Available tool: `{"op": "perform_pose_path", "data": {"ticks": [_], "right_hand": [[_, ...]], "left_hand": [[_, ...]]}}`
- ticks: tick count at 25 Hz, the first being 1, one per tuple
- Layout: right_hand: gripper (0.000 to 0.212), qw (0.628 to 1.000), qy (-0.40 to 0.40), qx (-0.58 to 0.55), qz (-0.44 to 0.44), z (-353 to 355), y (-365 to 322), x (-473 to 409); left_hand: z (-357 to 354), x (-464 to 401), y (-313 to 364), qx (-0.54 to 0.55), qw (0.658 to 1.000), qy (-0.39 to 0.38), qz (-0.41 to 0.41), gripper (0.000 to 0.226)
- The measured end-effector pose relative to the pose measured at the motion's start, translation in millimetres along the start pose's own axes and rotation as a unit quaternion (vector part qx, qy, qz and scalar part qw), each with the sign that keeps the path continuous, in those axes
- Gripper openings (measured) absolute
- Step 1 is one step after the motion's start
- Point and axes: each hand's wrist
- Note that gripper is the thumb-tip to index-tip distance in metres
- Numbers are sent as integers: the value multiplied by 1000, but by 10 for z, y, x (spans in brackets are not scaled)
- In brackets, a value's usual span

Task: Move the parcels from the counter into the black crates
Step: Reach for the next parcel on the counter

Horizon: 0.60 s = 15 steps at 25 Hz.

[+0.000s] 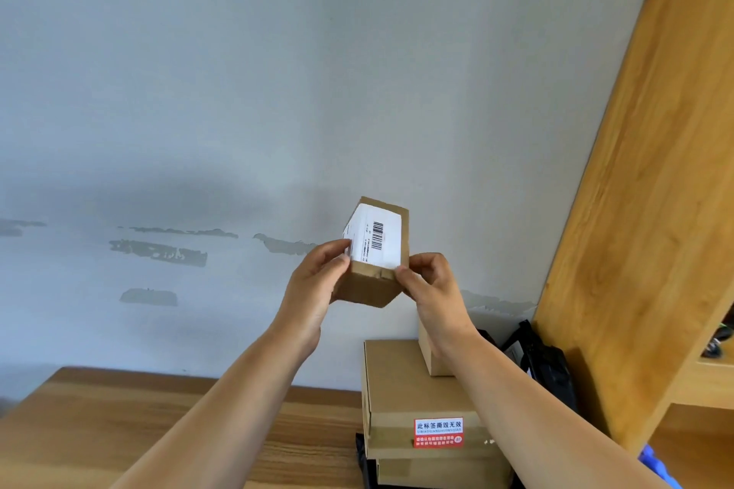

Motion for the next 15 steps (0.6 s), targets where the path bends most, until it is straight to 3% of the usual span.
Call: {"op": "perform_pose_path", "data": {"ticks": [4, 8, 11, 15], "right_hand": [[82, 999, -30, 13, -28, -8, 2, 64], [95, 999, -23, 34, -23, 21, 5, 56], [87, 999, -12, 21, -24, 69, -26, 45], [29, 999, -22, -24, -37, 183, -111, 19]], "left_hand": [[-29, -7, -17, -53, 998, -46, 4, 39], [0, -30, -7, -63, 997, -51, -5, 51], [36, -33, 9, -113, 991, -69, -13, 62], [79, -8, 0, -183, 976, -102, -56, 61]]}}
Point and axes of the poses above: each hand's wrist, its own x-axis away from the middle knuckle, its own z-axis out of the back of the hand, y = z × x, and after that the axes turned 8 degrees about -z, right-handed
